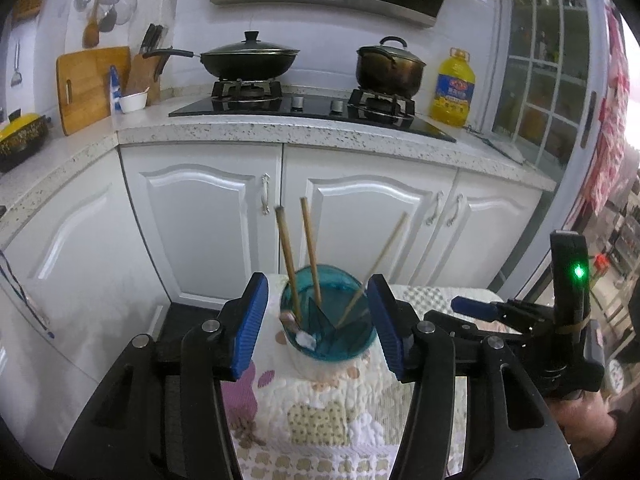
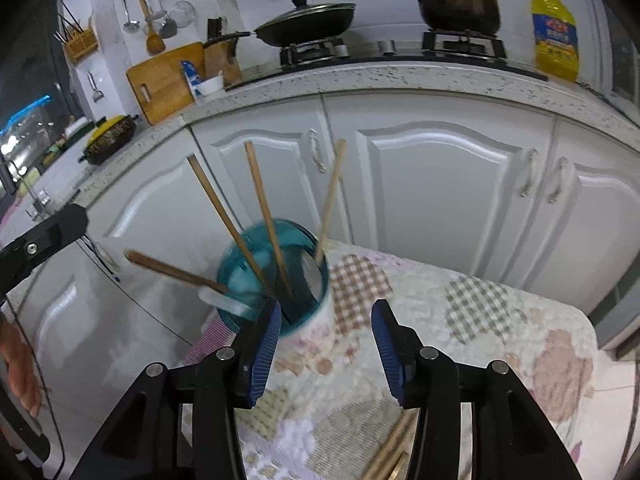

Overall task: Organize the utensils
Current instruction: 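Move both grippers back down to the remaining chopsticks on the table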

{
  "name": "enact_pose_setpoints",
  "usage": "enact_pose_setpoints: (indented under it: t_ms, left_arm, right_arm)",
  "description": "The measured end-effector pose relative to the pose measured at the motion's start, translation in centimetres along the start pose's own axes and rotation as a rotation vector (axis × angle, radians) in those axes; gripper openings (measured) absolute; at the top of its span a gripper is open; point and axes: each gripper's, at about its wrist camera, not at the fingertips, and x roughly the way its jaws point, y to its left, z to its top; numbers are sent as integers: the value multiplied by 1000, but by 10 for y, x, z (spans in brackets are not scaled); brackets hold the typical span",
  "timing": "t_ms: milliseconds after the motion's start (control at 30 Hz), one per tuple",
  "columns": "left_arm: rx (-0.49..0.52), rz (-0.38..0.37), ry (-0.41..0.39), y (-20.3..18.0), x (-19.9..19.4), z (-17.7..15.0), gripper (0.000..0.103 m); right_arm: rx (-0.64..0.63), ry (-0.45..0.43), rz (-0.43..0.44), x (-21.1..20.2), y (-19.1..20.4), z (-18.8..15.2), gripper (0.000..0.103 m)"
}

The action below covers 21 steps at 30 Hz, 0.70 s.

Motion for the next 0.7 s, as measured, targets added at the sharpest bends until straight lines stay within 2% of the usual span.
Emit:
enact_pose_setpoints:
  t_ms: [67,300,700]
  left_arm:
    - [11,-7,5,-8,-2,-9,52]
    - [35,-32,38,-35,1,-42,52]
    - [11,-109,226,-77,54,-105,52]
  right_arm:
    - [-4,4,-34,-4,-3,-10,50]
    - [28,31,-90,-13,-21,-44,51]
    - [135,111,-169,-23,-73,-96,52]
